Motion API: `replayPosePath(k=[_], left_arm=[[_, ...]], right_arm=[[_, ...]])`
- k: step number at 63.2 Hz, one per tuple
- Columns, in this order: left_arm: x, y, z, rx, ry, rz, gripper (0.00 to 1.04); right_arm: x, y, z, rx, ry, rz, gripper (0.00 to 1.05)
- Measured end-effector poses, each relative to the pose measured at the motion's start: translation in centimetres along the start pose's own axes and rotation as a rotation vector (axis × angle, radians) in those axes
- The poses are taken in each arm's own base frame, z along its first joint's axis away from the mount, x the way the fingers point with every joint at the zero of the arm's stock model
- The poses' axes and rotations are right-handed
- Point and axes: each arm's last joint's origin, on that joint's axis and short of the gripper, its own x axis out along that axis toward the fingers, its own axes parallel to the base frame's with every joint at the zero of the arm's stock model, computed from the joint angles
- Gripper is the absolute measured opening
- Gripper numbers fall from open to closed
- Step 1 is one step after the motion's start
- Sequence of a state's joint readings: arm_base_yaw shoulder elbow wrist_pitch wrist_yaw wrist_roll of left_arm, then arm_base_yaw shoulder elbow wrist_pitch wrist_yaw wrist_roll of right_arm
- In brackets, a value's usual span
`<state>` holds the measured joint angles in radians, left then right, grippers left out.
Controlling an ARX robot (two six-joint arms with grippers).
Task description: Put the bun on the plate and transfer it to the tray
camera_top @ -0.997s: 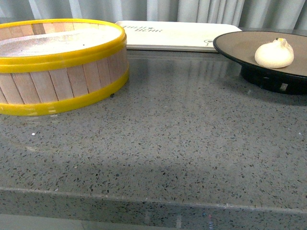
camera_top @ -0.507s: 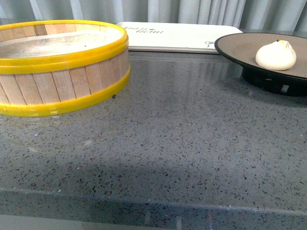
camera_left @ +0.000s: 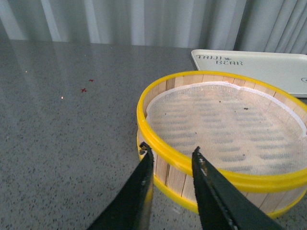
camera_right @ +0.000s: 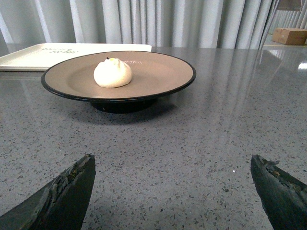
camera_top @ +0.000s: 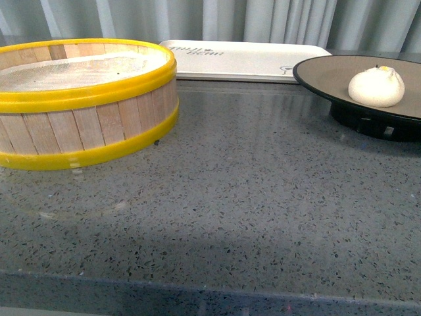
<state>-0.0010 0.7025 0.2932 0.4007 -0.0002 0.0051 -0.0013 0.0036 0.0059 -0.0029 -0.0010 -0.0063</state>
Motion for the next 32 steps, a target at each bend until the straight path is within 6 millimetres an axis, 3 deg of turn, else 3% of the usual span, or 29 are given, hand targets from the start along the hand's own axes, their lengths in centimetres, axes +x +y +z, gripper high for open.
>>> replayPosePath(k=[3,32], left_arm=[[-0.4,0.0,-0.5,-0.007,-0.003,0.0,0.04],[-3.3,0.0,-4.4,-0.007,-0.006,0.0,0.04]], right_arm=[[0.0,0.0,0.0,0.0,0.0,0.0,0.96],[0.0,0.0,0.0,0.0,0.0,0.0,0.96]])
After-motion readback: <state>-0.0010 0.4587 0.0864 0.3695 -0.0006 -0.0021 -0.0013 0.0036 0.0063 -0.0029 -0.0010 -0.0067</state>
